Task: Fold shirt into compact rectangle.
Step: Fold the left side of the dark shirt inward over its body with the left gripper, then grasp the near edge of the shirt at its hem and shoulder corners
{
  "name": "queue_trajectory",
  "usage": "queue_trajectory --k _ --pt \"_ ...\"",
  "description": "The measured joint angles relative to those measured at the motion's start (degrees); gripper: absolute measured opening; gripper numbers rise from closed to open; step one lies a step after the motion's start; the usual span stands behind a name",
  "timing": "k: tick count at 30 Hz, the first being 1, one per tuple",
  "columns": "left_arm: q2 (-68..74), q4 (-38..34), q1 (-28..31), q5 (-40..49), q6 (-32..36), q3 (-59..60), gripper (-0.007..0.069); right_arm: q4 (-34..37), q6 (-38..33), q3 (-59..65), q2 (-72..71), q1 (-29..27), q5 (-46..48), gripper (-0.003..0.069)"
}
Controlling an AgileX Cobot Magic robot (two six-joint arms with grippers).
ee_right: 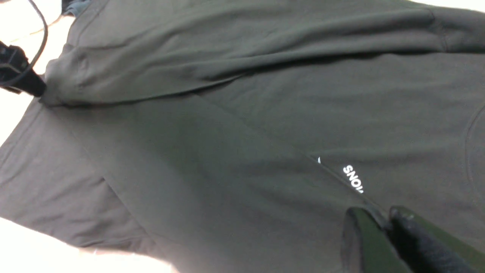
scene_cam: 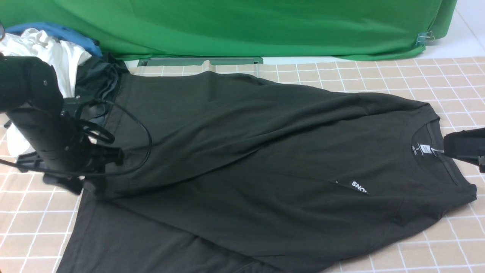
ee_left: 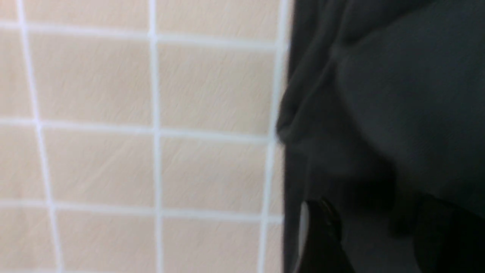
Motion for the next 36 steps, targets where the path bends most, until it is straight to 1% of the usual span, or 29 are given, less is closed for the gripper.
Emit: queue_trajectory --k 4,5,6,8,11,14,15,17,18,19,22,23,24,26,27,29,30,32,33,34,35,36 --pt "-0.95 0.51 0.00 3.06 0.00 1.49 0.0340 0.00 1.20 0.00 0.00 0.00 0.72 0.0123" --pt "-2.56 0.00 0.00 3.66 0.00 4.31 0.0316 0.00 1.40 0.00 0.00 0.00 1.19 0.0123" --pt "-3.03 0.00 0.00 3.66 0.00 4.70 0.0312 0.00 1.40 0.00 0.00 0.00 1.32 0.0123" --pt "-6.78 -1.19 0.00 2.89 0.00 10.71 0.0258 0.00 1.65 0.00 0.00 0.00 2.08 0.0123" --pt "-10.64 -1.41 0.00 1.43 -0.06 17.33 0.0212 0.00 1.85 0.00 0.00 0.00 2.31 0.0123" --pt "-13.68 -1.46 0.00 0.23 -0.16 22.10 0.0201 0.00 1.98 0.00 0.00 0.00 2.31 0.0123" --pt "-14.69 -1.46 0.00 -0.72 -0.16 24.00 0.0209 0.00 2.04 0.00 0.00 0.00 2.31 0.0123" --pt "-15.31 -1.46 0.00 -1.88 -0.16 25.68 0.0244 0.00 2.04 0.00 0.00 0.00 2.31 0.0123" --pt "-15.58 -1.46 0.00 -2.76 -0.16 26.57 0.0280 0.00 2.08 0.00 0.00 0.00 2.26 0.0123" --pt "-15.58 -1.46 0.00 -2.76 -0.16 26.70 0.0286 0.00 2.08 0.00 0.00 0.00 2.26 0.0123" --pt "-15.85 -1.46 0.00 -5.78 -0.60 28.37 0.0426 0.00 2.08 0.00 0.00 0.00 2.26 0.0123" --pt "-15.85 -1.46 0.00 -5.78 -0.60 28.37 0.0426 0.00 2.08 0.00 0.00 0.00 2.26 0.0123" --pt "-16.04 -1.22 0.00 -6.68 -0.65 28.94 0.0486 0.00 2.08 0.00 0.00 0.00 2.26 0.0123" --pt "-16.11 -0.78 0.05 -7.78 -0.65 29.81 0.0548 -0.06 2.08 0.00 0.00 0.00 2.26 0.0123" --pt "-16.11 -0.78 0.05 -8.02 -0.65 30.08 0.0564 -0.06 2.08 0.00 0.00 0.00 2.20 0.0123" --pt "-16.05 -0.78 0.05 -8.12 -0.65 30.13 0.0568 -0.06 1.84 0.00 0.00 0.00 2.20 0.0123" --pt "-15.99 -0.78 0.12 -8.06 -0.41 30.13 0.0559 -0.06 1.66 0.00 0.00 0.00 2.20 0.0123" --pt "-15.99 -1.47 0.12 -7.86 -0.14 30.13 0.0509 -0.06 1.12 0.00 0.00 0.00 2.20 0.0123" --pt "-15.92 -2.10 0.12 -7.80 -0.07 30.13 0.0447 -0.06 1.06 0.00 0.00 0.00 2.20 0.0123" --pt "-15.88 -2.54 0.12 -7.66 -0.07 30.13 0.0423 -0.06 0.98 0.00 0.00 0.00 2.20 0.0123" --pt "-15.80 -3.16 0.12 -7.51 -0.07 30.13 0.0351 -0.06 0.95 0.00 0.00 0.00 2.20 0.0123" --pt "-15.81 -3.97 0.12 -7.30 -0.07 30.13 0.0238 -0.06 0.95 0.00 0.00 0.00 2.15 0.0123"
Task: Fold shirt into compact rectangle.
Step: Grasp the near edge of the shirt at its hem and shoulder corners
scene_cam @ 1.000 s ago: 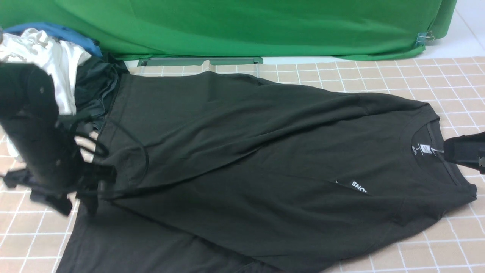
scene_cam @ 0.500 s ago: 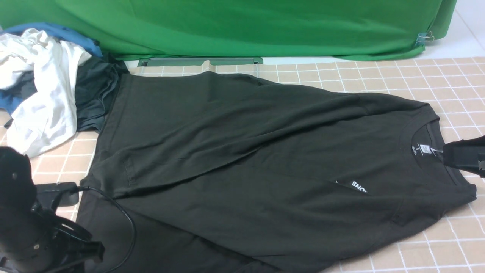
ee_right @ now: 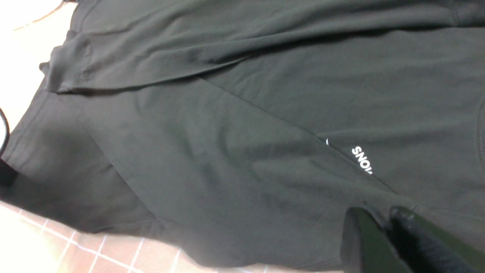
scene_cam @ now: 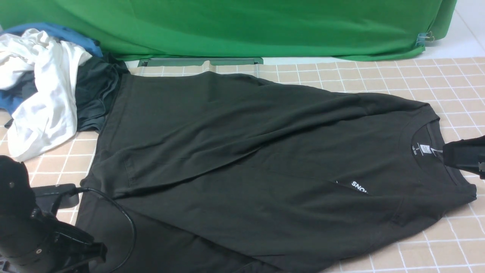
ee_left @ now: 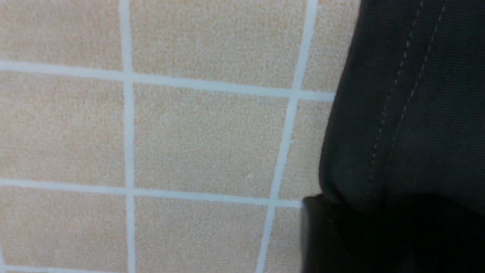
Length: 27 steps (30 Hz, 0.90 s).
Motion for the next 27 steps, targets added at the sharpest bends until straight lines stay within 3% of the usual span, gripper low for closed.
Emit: queue_trajectory --k 2,5,13,17,19,24,27 --pt "0.00 -0.66 -0.06 0.14 0.28 -0.14 0.0090 0.00 0.00 0.00 0.00 0.00 0.00 0.0124" --pt "-0.06 -1.03 -0.06 1.17 0.28 -1.15 0.0038 -0.63 -0.03 -0.31 0.06 0.00 0.46 0.0124" --pt "-10.35 -0.81 -0.06 7.13 0.28 -5.36 0.0035 -10.91 6.58 -9.92 6.09 0.00 13.80 0.0124" --pt "-16.13 -0.92 -0.06 9.02 0.28 -5.66 0.0035 -12.63 7.73 -10.68 12.03 0.00 15.38 0.0139" --pt "-18.48 -0.71 -0.06 9.94 0.28 -5.66 0.0035 -12.96 7.83 -9.92 15.53 0.20 15.31 0.0177" --pt "-21.29 -0.55 -0.06 10.39 -0.10 -5.66 0.0035 -15.80 11.57 -7.01 25.43 1.91 11.81 0.0384" --pt "-21.50 -0.45 -0.06 9.77 -0.13 -5.66 0.0035 -16.58 12.14 -6.34 30.34 3.81 9.68 0.0459"
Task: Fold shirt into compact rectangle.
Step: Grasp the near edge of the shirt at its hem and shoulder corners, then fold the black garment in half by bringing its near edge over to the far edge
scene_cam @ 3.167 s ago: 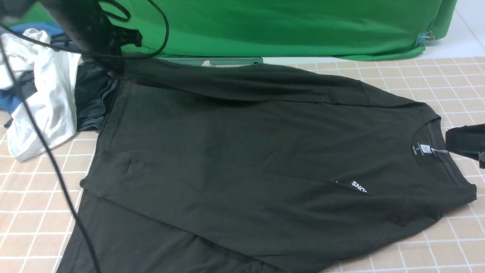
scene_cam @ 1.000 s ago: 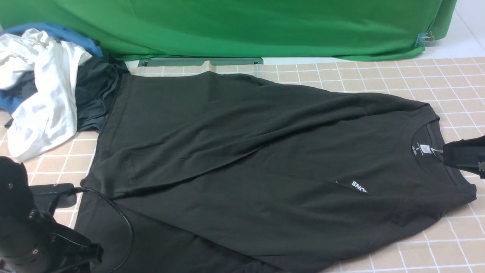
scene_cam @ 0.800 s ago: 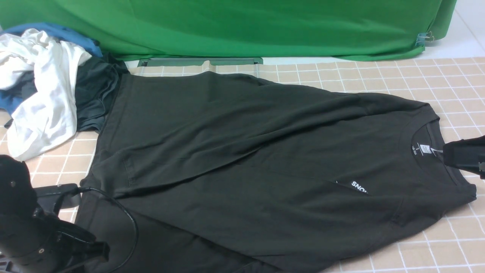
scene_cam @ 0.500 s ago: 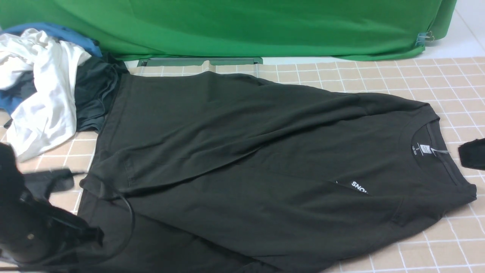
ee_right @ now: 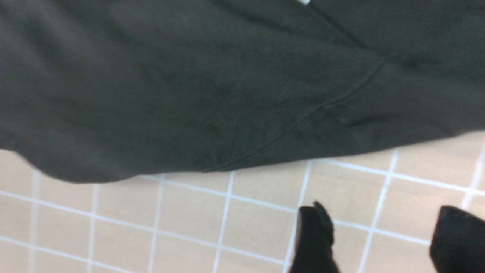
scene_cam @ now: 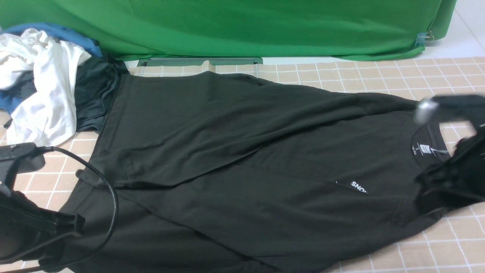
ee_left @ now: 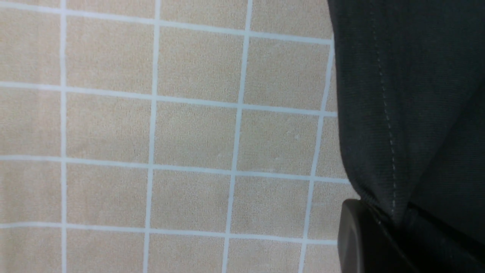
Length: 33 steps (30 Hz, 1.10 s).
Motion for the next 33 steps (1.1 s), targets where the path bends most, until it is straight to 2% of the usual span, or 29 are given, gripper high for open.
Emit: queue_trajectory --k 5,9,15,19,21,23,24,25,26,28,33 --pt "0.00 0.00 0.00 -0.64 -0.04 0.00 0.0035 -3.82 -3.05 0.14 6.61 8.07 -3.71 0.0498" --pt "0.00 0.00 0.00 -0.84 -0.04 0.06 0.0035 -10.01 -3.81 0.14 11.10 13.51 -5.11 0.0517" --pt "0.00 0.00 0.00 -0.89 -0.17 0.06 0.0035 -11.43 -6.47 0.14 15.71 15.03 -8.03 0.0574" --pt "0.00 -0.18 0.00 -1.08 -0.24 0.06 0.0035 -11.96 -7.94 0.14 18.13 15.03 -10.23 0.0575" --pt "0.00 -0.31 0.00 -1.28 -0.24 0.06 0.0035 -12.02 -8.61 0.02 18.34 15.03 -10.34 0.0549" --pt "0.00 -0.77 0.00 -1.73 -0.24 0.06 0.0035 -12.02 -9.34 -0.05 18.39 15.03 -10.87 0.0370" --pt "0.00 -0.84 0.00 -1.73 -0.24 0.06 0.0035 -12.02 -9.34 -0.05 18.39 15.03 -10.87 0.0370" --pt "0.00 -1.28 0.00 -1.84 -0.24 0.06 0.0035 -12.02 -9.40 -0.10 18.39 15.03 -10.87 0.0201" --pt "0.00 -1.67 0.00 -1.77 -0.24 0.06 0.0035 -12.02 -9.34 -0.10 18.26 15.03 -10.41 0.0122" --pt "0.00 -2.81 0.00 -1.27 -0.24 -0.26 0.0035 -12.02 -9.34 -0.10 17.74 15.03 -9.17 0.0070" --pt "0.00 -4.32 0.00 0.78 -0.24 -3.51 0.0035 -12.02 -9.34 -0.04 12.71 15.03 -4.82 0.0061"
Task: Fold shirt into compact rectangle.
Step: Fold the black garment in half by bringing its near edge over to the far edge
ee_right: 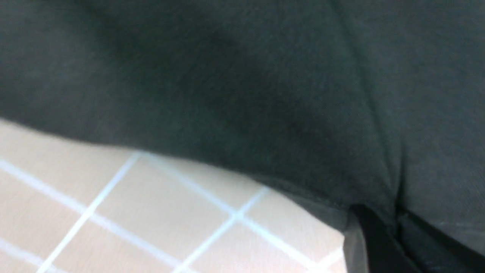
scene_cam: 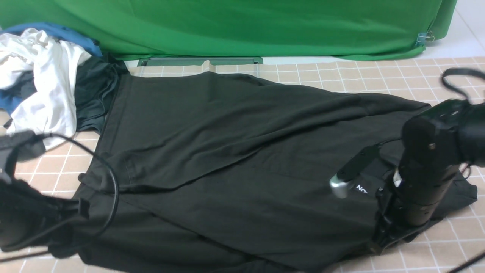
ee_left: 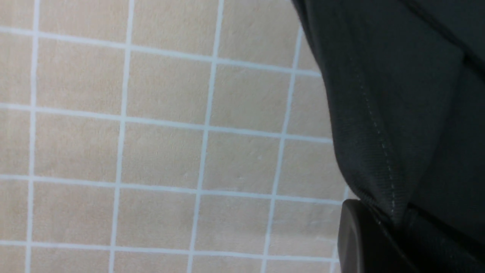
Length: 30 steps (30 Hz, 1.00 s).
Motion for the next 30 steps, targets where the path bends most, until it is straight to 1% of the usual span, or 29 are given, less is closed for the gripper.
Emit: queue_trajectory --k 5,8,9,14,19,21,25,29,30 --pt "0.00 -1.43 0.00 0.44 -2.65 -4.21 0.0035 -0.20 -0.05 0.00 -6.61 0.00 0.65 0.0060" --pt "0.29 -1.94 0.00 -1.15 -4.87 -7.10 0.0035 -1.08 -0.05 -1.43 -8.19 -0.06 1.42 0.0059" --pt "1.27 -2.09 0.00 -2.46 -6.14 -9.10 0.0035 -1.46 -0.05 -3.58 -8.37 -0.48 1.75 0.0059" --pt "7.52 -2.09 0.00 -6.92 -7.44 -14.33 0.0035 -1.48 -0.24 -8.96 -7.28 -3.49 1.48 0.0059" --pt "20.06 -2.09 0.00 -11.35 -8.68 -24.16 0.0035 -1.48 -1.94 -19.75 0.19 -9.38 1.47 0.0059" --pt "23.18 -2.29 0.00 -11.84 -8.81 -27.65 0.0035 -1.48 -1.95 -22.04 2.13 -10.30 1.47 0.0059" --pt "34.45 -3.46 0.00 -12.48 -9.12 -38.24 0.0035 -1.48 -2.45 -33.04 11.13 -13.28 1.79 0.0059" --pt "44.46 -4.04 0.90 -11.67 -9.25 -49.88 0.0035 -1.43 -2.88 -44.04 20.13 -14.78 3.58 0.0059" --pt "44.96 -4.03 0.99 -11.58 -9.25 -49.88 0.0035 -1.43 -2.86 -44.60 21.05 -14.87 3.68 0.0059"
